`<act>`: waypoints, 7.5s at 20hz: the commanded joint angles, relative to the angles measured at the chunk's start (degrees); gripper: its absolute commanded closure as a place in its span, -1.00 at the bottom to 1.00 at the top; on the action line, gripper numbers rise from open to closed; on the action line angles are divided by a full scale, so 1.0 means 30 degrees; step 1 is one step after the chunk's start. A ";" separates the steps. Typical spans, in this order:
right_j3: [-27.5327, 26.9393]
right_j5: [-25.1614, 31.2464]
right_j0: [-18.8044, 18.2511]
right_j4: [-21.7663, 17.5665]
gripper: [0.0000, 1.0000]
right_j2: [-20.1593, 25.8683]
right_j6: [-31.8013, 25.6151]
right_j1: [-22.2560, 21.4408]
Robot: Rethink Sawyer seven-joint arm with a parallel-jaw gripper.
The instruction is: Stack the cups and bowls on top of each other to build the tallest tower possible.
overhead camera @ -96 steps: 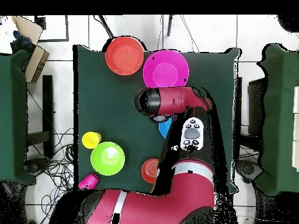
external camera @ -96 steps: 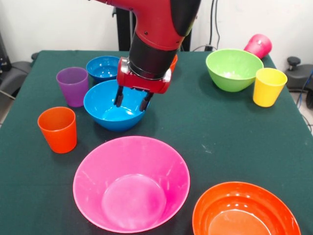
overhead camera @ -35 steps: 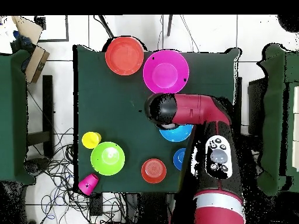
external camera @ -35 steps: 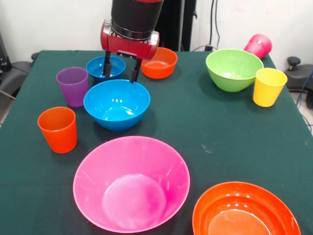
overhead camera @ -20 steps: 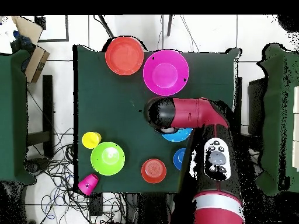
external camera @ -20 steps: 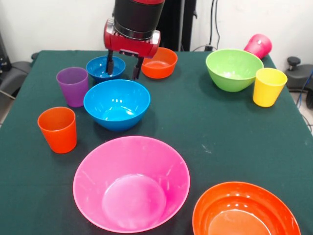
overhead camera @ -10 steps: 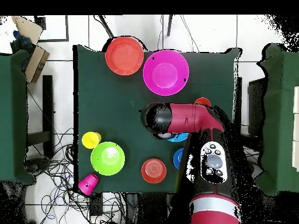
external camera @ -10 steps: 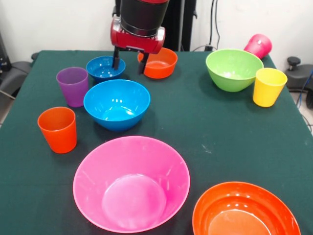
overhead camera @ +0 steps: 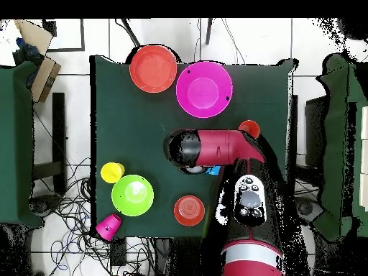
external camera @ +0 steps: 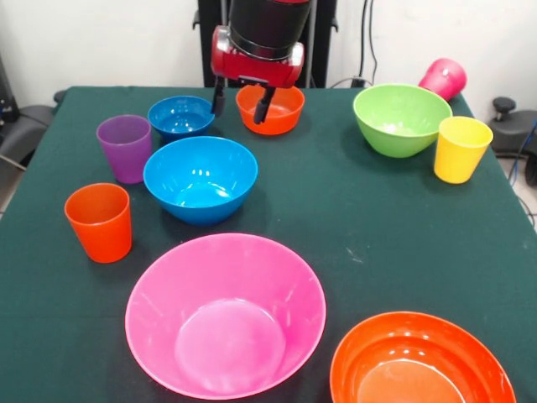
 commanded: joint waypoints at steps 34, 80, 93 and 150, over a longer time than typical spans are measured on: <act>-0.0078 -0.3018 0.0297 -0.1398 -1.00 0.1150 0.0250 0.3083; -0.0731 -0.4847 0.0765 -0.1657 -1.00 0.0448 0.0717 0.4731; -0.1118 -0.5009 0.1163 -0.1802 -1.00 0.0055 0.0975 0.5168; -0.1485 -0.4011 0.0489 -0.1094 1.00 0.0600 -0.0132 0.5926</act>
